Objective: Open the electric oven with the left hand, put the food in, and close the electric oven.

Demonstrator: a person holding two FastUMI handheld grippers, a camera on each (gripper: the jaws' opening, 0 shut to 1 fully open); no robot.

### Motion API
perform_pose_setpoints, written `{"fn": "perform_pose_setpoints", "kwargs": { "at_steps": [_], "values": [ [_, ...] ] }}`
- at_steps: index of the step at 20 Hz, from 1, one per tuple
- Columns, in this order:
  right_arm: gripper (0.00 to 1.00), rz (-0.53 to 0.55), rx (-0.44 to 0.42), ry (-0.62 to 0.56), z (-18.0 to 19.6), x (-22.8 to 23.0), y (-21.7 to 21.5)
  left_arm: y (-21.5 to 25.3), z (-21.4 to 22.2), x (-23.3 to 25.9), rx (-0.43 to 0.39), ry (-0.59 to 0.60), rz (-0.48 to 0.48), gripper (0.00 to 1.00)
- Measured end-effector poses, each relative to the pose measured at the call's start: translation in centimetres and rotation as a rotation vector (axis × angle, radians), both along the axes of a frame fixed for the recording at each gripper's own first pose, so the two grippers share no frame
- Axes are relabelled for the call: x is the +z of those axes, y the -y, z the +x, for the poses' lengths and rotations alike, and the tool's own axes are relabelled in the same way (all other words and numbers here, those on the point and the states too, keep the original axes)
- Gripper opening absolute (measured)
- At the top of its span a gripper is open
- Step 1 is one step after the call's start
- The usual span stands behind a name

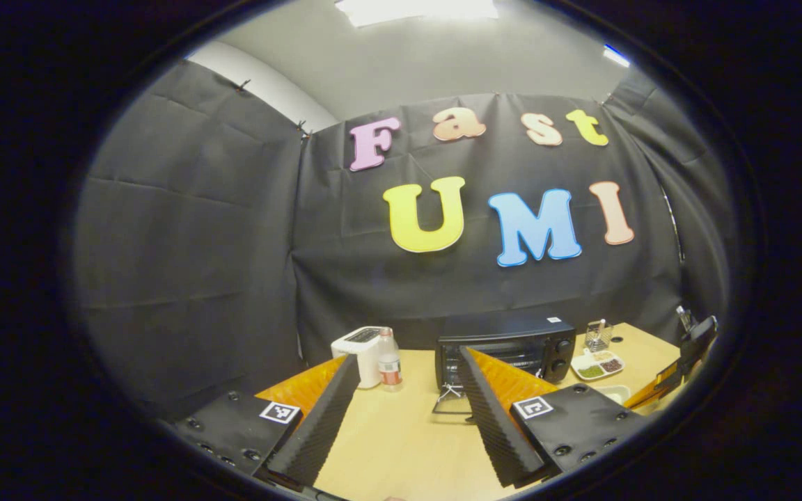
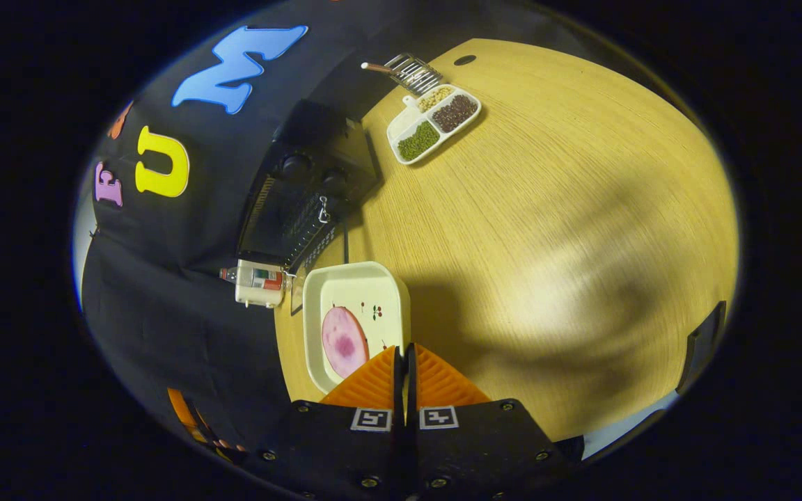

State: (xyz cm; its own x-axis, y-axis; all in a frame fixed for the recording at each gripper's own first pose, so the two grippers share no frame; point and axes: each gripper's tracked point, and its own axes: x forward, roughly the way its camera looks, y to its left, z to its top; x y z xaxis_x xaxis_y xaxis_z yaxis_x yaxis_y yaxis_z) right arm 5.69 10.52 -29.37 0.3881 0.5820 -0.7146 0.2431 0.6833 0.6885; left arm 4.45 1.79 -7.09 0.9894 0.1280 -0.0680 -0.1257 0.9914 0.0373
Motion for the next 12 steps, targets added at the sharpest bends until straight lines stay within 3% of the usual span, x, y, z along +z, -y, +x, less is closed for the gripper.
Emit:
{"fn": "perform_pose_setpoints", "kwargs": {
  "at_steps": [2,3,12],
  "values": [
    [0.00,0.005,-0.024,0.012,0.8,0.9,-1.4,-0.6,0.9,0.5,-0.007,0.011,-0.018,0.91],
    [0.00,0.010,-0.037,0.012,1.3,1.2,-2.0,-1.0,1.2,0.5,-0.009,0.016,-0.023,1.00],
    [0.00,0.026,-0.206,-0.024,5.2,1.2,-7.3,-7.0,4.1,-0.3,0.007,0.008,-0.013,1.00]
  ]
}}
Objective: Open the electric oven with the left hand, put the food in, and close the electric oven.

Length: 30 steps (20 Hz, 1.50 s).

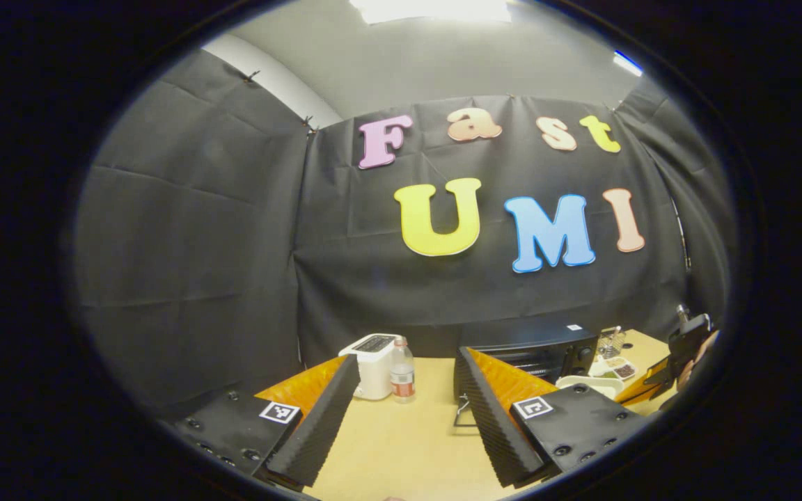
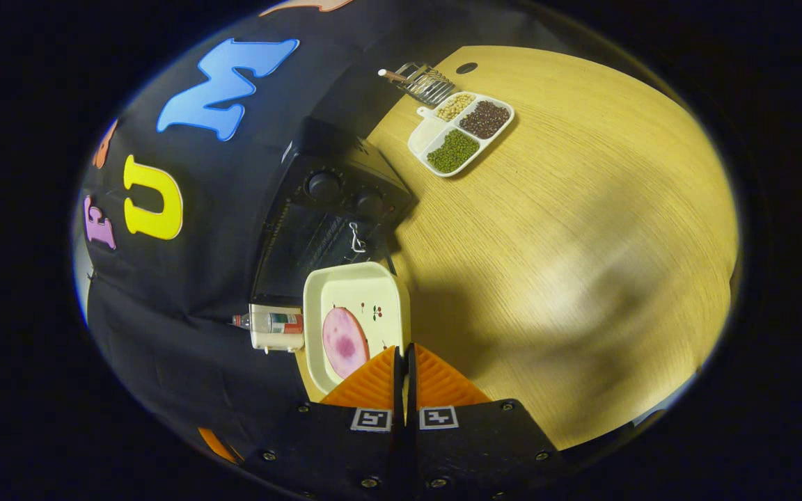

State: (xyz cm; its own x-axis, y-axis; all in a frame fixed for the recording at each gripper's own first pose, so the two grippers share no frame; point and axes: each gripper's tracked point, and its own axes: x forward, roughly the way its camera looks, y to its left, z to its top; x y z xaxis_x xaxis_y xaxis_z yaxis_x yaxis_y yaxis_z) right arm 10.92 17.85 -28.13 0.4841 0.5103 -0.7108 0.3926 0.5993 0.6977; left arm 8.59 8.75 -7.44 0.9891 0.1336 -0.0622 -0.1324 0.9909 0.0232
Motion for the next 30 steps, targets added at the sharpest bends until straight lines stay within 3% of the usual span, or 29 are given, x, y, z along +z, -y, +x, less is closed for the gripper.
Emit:
{"fn": "perform_pose_setpoints", "kwargs": {
  "at_steps": [9,10,11,13,17,19,24,30],
  "values": [
    [0.01,0.043,-0.181,-0.007,3.8,-0.3,-5.6,-5.2,3.1,-1.8,0.009,-0.018,-0.002,1.00],
    [0.00,0.050,-0.201,-0.013,4.1,-0.3,-6.3,-5.8,3.5,-1.8,0.007,-0.019,-0.001,0.90],
    [0.00,0.058,-0.224,-0.019,4.5,-0.4,-7.0,-6.3,4.0,-2.1,0.006,-0.018,0.001,0.90],
    [0.00,0.070,-0.274,-0.026,5.5,-0.5,-7.9,-7.3,4.9,-2.2,0.007,-0.013,0.003,1.00],
    [0.00,0.092,-0.359,-0.043,7.4,-0.8,-9.4,-9.4,6.3,-3.2,0.015,-0.024,-0.003,1.00],
    [0.00,0.107,-0.385,-0.042,8.5,-0.9,-10.3,-10.2,6.8,-3.5,0.021,-0.029,-0.002,0.91],
    [0.01,0.153,-0.448,-0.078,10.5,-1.4,-12.7,-12.2,7.6,-4.1,0.034,-0.044,-0.002,1.00],
    [0.01,0.136,-0.562,-0.049,13.5,-1.8,-13.9,-15.2,7.5,-4.5,0.071,-0.054,0.005,1.00]
  ]
}}
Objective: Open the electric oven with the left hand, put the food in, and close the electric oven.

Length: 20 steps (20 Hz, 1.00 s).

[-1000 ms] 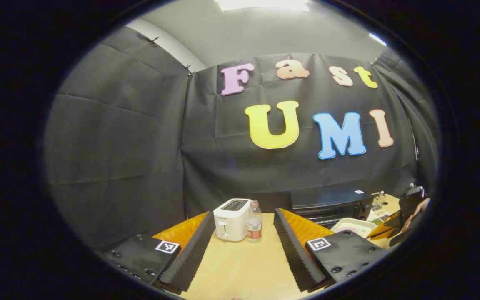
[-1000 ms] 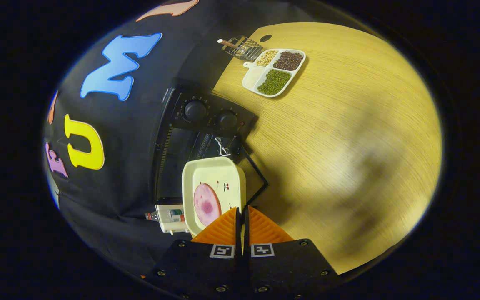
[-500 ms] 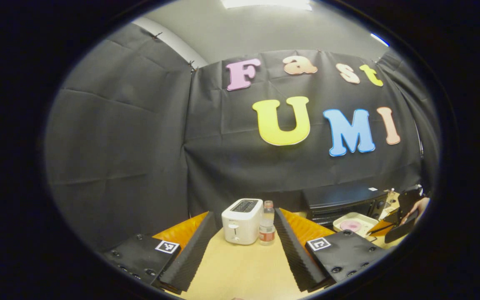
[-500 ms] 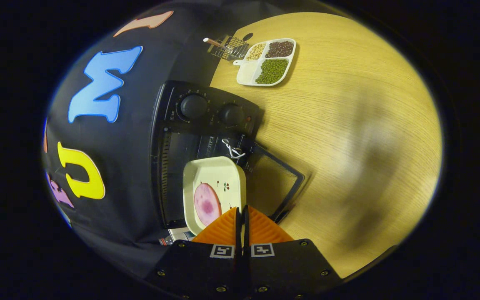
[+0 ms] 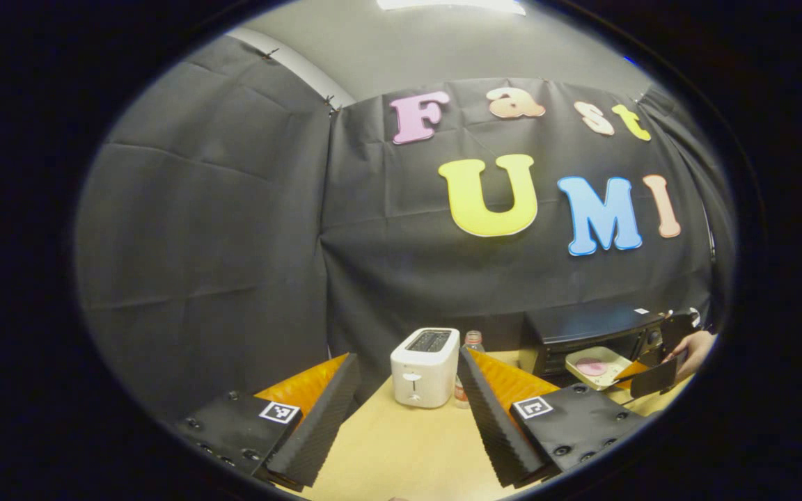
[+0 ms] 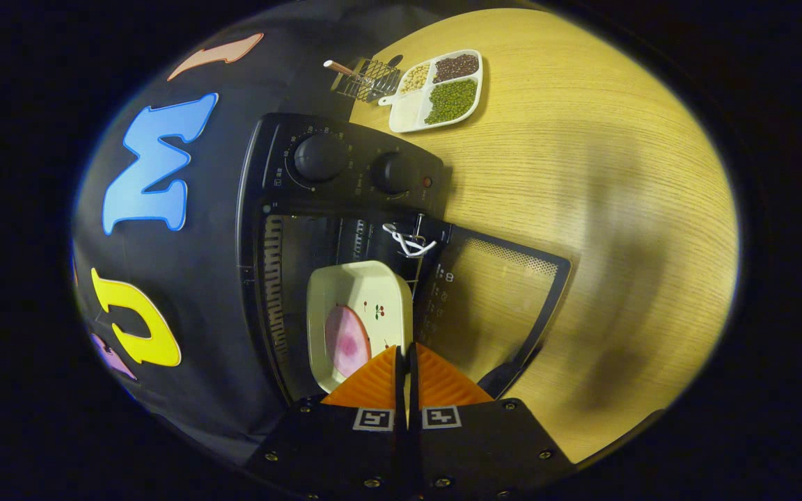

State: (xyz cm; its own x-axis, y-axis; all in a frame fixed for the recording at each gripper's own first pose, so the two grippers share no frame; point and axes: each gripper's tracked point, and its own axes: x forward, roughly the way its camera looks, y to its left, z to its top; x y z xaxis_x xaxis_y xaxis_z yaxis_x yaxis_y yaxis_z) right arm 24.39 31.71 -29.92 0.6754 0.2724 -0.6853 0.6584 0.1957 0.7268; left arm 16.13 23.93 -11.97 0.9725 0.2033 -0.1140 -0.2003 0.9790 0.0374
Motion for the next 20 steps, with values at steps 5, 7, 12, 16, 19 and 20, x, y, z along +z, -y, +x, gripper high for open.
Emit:
{"fn": "perform_pose_setpoints", "kwargs": {
  "at_steps": [5,7,12,16,19,20],
  "values": [
    [0.01,0.034,-0.060,0.003,2.7,-0.1,-1.9,-3.0,-0.7,0.0,0.056,-0.006,0.016,1.00],
    [0.01,0.031,-0.077,0.011,3.7,-0.1,-2.2,-3.8,-1.0,-0.2,0.075,-0.015,0.017,1.00],
    [0.01,0.015,-0.125,0.016,5.8,-0.7,-2.0,-5.7,-2.1,-0.5,0.116,-0.031,0.033,1.00],
    [0.05,0.020,-0.127,0.052,7.0,-0.5,-2.2,-6.0,-2.7,-0.4,0.134,-0.028,0.040,1.00],
    [0.19,0.047,-0.096,0.103,6.7,1.0,-2.5,-5.2,-2.6,-0.4,0.124,-0.027,0.030,1.00],
    [0.22,0.061,-0.079,0.124,6.8,1.4,-2.8,-4.7,-2.5,-0.5,0.116,-0.024,0.027,1.00]
  ]
}}
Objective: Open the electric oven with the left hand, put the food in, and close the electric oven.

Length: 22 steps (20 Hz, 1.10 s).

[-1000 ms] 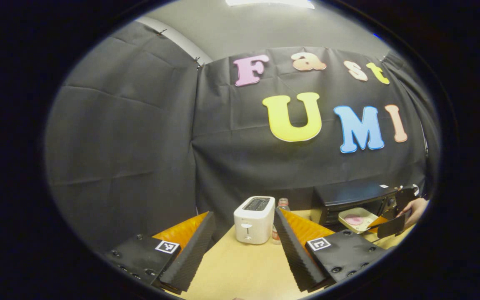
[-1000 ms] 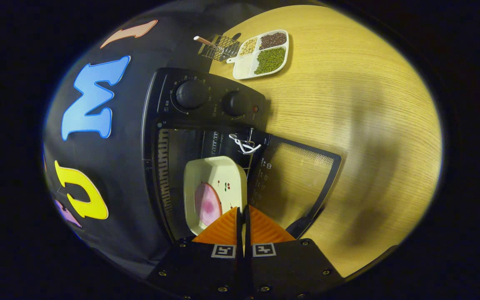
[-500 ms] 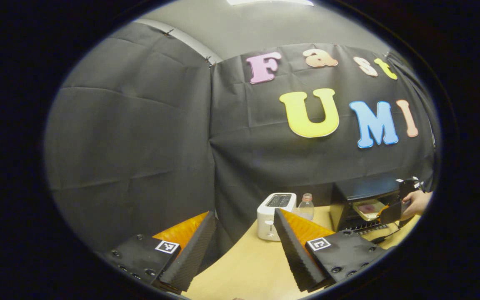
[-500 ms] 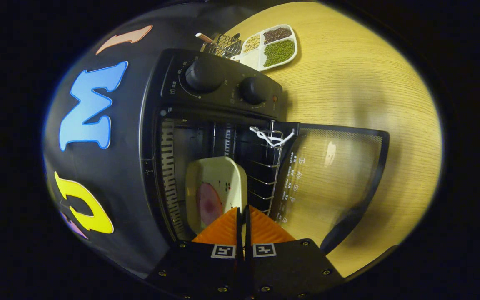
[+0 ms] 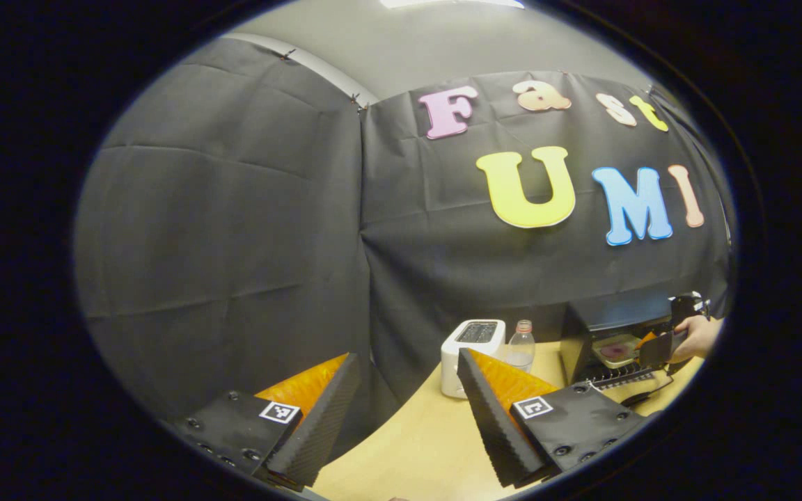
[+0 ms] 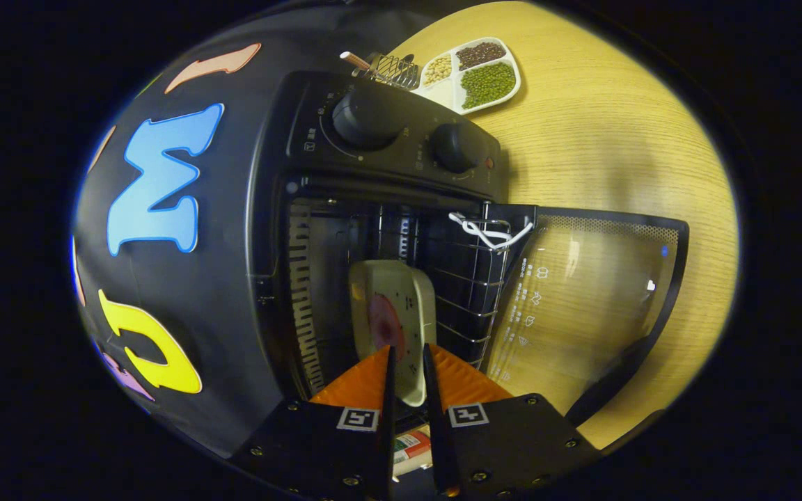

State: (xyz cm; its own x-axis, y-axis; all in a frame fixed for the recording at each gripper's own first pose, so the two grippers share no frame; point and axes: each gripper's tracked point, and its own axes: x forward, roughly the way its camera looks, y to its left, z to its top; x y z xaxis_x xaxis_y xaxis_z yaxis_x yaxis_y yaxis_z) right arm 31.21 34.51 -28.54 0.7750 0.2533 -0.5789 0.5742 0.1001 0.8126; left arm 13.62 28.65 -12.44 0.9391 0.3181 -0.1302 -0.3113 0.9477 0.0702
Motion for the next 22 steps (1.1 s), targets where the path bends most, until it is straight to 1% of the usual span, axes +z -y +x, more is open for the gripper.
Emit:
{"fn": "perform_pose_setpoints", "kwargs": {
  "at_steps": [1,2,3,4,5,6,7,8,10,12,13,14,15,16,17,18,19,22],
  "values": [
    [0.35,0.010,0.021,0.016,-0.3,0.5,-0.3,0.6,0.1,-0.1,-0.009,0.002,-0.002,1.00],
    [0.40,0.020,0.043,0.031,-0.7,1.0,-0.4,1.3,0.4,-0.1,-0.021,0.003,-0.006,1.00],
    [0.40,0.027,0.065,0.056,-1.0,1.7,-0.7,2.1,0.6,-0.1,-0.036,0.002,-0.012,0.90],
    [0.39,0.020,0.100,0.076,-1.3,2.2,-0.6,3.0,0.8,-0.1,-0.051,0.003,-0.018,0.95],
    [0.60,0.000,0.136,0.083,-2.3,2.7,-0.7,3.9,0.8,-0.3,-0.067,0.005,-0.023,1.00],
    [0.82,-0.025,0.167,0.104,-2.7,3.1,-0.5,4.8,0.9,-0.2,-0.083,0.005,-0.027,1.00],
    [0.97,-0.048,0.193,0.122,-3.4,3.6,-0.3,5.7,1.0,-0.3,-0.099,0.003,-0.030,1.00],
    [0.97,-0.073,0.216,0.137,-4.2,4.0,0.0,6.7,1.1,-0.2,-0.115,0.001,-0.033,0.90],
    [0.97,-0.132,0.267,0.162,-5.6,4.6,0.8,8.5,1.1,-0.4,-0.148,0.001,-0.045,0.90],
    [0.97,-0.196,0.313,0.190,-6.9,5.0,1.9,10.4,1.1,-0.8,-0.176,-0.005,-0.057,1.00],
    [0.97,-0.225,0.331,0.208,-7.5,5.2,2.6,10.9,1.1,-0.8,-0.189,-0.009,-0.064,1.00],
    [0.97,-0.254,0.348,0.223,-8.1,5.5,3.2,11.8,1.1,-0.9,-0.202,-0.014,-0.072,0.95],
    [0.96,-0.283,0.360,0.237,-8.8,6.0,4.1,12.6,1.0,-1.4,-0.215,-0.020,-0.079,0.95],
    [0.97,-0.312,0.371,0.251,-9.4,6.2,4.9,13.5,1.0,-1.6,-0.229,-0.025,-0.084,0.90],
    [0.96,-0.340,0.380,0.263,-9.8,6.3,5.8,14.3,1.0,-1.6,-0.242,-0.027,-0.088,0.91],
    [0.96,-0.367,0.388,0.276,-10.1,6.3,6.6,14.9,1.0,-1.6,-0.255,-0.030,-0.090,1.00],
    [0.97,-0.392,0.395,0.289,-10.5,6.4,7.5,15.7,0.9,-2.0,-0.269,-0.034,-0.093,0.91],
    [0.96,-0.459,0.417,0.326,-11.9,7.4,9.8,18.0,1.0,-2.5,-0.311,-0.053,-0.105,0.91]
  ]
}}
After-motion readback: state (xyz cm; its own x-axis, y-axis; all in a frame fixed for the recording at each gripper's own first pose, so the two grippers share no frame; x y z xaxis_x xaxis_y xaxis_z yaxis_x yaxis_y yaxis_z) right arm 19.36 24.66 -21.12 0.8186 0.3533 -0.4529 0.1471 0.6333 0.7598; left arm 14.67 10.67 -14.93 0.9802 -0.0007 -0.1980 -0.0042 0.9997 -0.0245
